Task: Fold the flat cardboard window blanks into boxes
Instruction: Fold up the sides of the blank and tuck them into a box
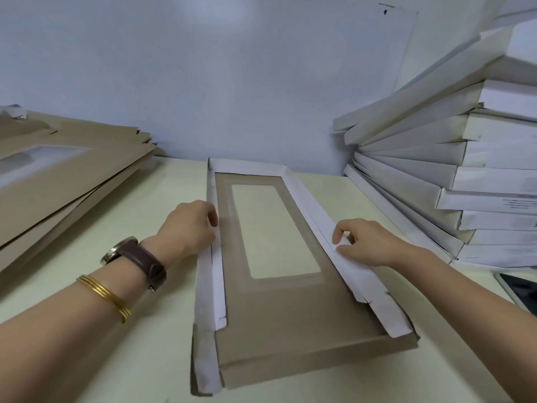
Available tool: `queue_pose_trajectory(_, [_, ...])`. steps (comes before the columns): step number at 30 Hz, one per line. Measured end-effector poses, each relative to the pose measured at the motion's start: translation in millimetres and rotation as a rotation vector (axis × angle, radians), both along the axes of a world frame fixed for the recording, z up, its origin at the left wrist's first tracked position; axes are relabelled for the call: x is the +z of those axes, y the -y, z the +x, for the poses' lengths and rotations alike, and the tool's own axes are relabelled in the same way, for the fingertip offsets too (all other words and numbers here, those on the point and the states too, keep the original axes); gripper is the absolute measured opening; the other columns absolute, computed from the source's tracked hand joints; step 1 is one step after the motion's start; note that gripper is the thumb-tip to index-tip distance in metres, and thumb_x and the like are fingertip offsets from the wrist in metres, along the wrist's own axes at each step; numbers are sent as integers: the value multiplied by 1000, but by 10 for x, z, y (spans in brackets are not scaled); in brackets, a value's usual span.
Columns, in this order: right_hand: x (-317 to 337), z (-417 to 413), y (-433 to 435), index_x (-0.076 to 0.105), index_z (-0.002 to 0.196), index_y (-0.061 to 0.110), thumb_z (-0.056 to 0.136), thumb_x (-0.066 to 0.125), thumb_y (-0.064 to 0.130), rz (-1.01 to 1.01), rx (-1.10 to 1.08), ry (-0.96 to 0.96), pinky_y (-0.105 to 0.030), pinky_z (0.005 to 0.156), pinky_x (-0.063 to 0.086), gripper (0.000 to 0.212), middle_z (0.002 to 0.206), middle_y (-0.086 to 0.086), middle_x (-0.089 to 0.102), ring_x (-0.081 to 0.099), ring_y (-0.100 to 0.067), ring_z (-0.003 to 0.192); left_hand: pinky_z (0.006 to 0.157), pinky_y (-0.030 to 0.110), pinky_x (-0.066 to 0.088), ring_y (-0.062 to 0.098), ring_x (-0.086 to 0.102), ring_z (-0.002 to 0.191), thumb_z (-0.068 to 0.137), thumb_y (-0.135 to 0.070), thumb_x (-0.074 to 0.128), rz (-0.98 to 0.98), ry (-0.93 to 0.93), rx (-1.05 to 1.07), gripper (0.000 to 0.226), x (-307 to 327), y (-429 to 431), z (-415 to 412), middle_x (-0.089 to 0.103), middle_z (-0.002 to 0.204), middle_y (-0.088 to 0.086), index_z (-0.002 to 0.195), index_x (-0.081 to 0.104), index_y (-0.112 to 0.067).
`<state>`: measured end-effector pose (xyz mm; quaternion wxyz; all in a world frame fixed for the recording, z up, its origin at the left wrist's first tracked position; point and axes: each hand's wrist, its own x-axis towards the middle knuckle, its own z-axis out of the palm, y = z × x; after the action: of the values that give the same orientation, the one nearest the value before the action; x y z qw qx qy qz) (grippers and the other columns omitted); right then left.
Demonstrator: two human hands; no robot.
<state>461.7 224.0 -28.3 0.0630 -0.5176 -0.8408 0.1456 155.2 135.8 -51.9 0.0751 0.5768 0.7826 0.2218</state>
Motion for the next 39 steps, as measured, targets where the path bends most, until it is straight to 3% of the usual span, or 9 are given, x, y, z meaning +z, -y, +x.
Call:
queue_pose_trajectory(6, [-131, 57, -150, 68, 102, 10, 84, 54, 2, 70, -108, -7, -14, 56, 33, 24, 84, 6, 52, 49, -11, 75, 77, 26, 39, 24, 58, 99, 96, -27, 51, 31, 156, -45, 25, -47, -101, 102, 66, 106, 4, 109, 68, -14])
queue_pose_trajectory(10, [-191, 45, -280, 68, 105, -4, 81, 52, -3, 94, -222, -27, -38, 86, 53, 28, 114, -16, 65, 61, -34, 104, 111, 37, 28, 28, 32, 137, 94, -40, 54, -59, 122, -127, 47, -77, -75, 118, 34, 149, 8, 139, 47, -28])
queue_pose_trajectory(14, [-215, -32, -374, 55, 111, -14, 75, 46, -9, 132, -273, -31, -55, 95, 46, 38, 122, -27, 57, 51, -39, 118, 101, 35, 38, 33, 48, 111, 92, -32, 61, 47, 160, -159, 33, -97, 12, 119, 31, 141, 0, 124, 59, -25])
queue_pose_trajectory(20, [-219, -179, -514, 64, 102, -14, 77, 47, -9, 127, -325, -71, -41, 80, 54, 31, 112, -26, 63, 58, -41, 110, 87, 27, 44, 15, 55, 100, 93, -21, 59, 145, 199, -282, 11, -127, 160, 96, 56, 111, -7, 101, 66, -21])
queue_pose_trajectory(23, [-172, -271, -520, 47, 51, 5, 72, 44, -10, 122, -332, -33, -31, 50, 28, 26, 62, -20, 38, 37, -38, 61, 72, 14, 41, 6, 57, 89, 92, -27, 60, 153, 265, -270, 6, -118, 217, 123, 61, 97, -13, 91, 66, -29])
queue_pose_trajectory(27, [-142, -337, -557, 19, 58, 19, 74, 48, -3, 95, -288, -74, -30, 53, 11, 40, 61, -2, 16, 18, -20, 61, 57, 13, 43, 7, 60, 68, 83, -51, 66, 48, 405, -256, 18, -94, 291, 138, 62, 83, -10, 88, 68, -33])
queue_pose_trajectory(33, [-238, -362, -649, 19, 62, 19, 80, 60, 14, 52, -270, -174, -32, 53, 16, 45, 64, 0, 20, 23, -20, 61, 91, 13, 35, -1, 45, 119, 46, -78, 72, -120, 241, -366, 86, -78, 368, 141, 52, 123, -19, 117, 62, -30])
queue_pose_trajectory(37, [-206, -318, -648, 24, 57, 19, 78, 67, 30, -25, -300, -277, -33, 56, 18, 48, 65, -2, 24, 26, -22, 64, 98, 18, 31, 2, 31, 129, 61, -52, 85, -87, 141, -382, 72, -129, 357, 152, 44, 134, -16, 124, 58, -29])
queue_pose_trajectory(39, [-169, -259, -623, 51, 58, 9, 81, 67, 38, -81, -293, -345, -35, 62, 38, 40, 69, -15, 47, 44, -35, 72, 99, 18, 31, 4, 32, 129, 67, -45, 83, -41, 116, -364, 63, -177, 325, 145, 47, 135, -14, 123, 59, -29])
